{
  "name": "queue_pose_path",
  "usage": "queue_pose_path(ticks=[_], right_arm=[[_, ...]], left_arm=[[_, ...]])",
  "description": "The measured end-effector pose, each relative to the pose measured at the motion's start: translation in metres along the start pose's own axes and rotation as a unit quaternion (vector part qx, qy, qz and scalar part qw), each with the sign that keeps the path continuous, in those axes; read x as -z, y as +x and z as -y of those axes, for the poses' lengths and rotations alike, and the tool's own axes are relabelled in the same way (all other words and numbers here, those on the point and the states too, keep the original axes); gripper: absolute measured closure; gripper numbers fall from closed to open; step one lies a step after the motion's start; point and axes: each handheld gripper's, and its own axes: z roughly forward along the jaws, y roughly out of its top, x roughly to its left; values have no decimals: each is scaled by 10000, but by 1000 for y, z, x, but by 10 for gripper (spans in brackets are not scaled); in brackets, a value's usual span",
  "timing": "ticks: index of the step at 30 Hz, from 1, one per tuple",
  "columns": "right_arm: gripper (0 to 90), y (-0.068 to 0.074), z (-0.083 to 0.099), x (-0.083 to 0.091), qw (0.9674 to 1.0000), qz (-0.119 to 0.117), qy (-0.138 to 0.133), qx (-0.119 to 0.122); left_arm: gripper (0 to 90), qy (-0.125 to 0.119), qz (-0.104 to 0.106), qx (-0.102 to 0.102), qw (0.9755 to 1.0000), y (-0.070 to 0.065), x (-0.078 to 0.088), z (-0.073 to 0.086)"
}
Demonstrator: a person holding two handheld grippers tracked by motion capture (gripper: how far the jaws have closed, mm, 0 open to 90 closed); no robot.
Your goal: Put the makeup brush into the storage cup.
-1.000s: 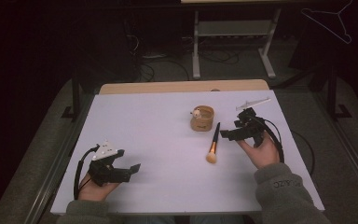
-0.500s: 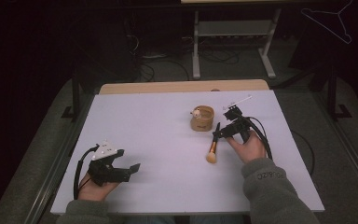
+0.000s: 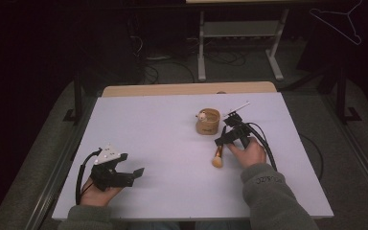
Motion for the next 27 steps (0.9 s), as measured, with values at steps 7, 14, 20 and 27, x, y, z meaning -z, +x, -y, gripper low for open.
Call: queue_pose_path(ticks=[7,14,20,27], right_arm=[[355,1,0,-5,9999,108,86,-30],[376,4,1,-11,9996,211,199,45],[476,10,2,-12,9972,600,260,370],[589,17,3,-11,9949,915,332,264]], left_arm=[[174,-20,7,28,10000,0,0,0],[174,-20,7,38,10000,0,0,0],[174,-21,8,51,10000,0,0,0],[174,-31,1,50,10000,0,1,0]])
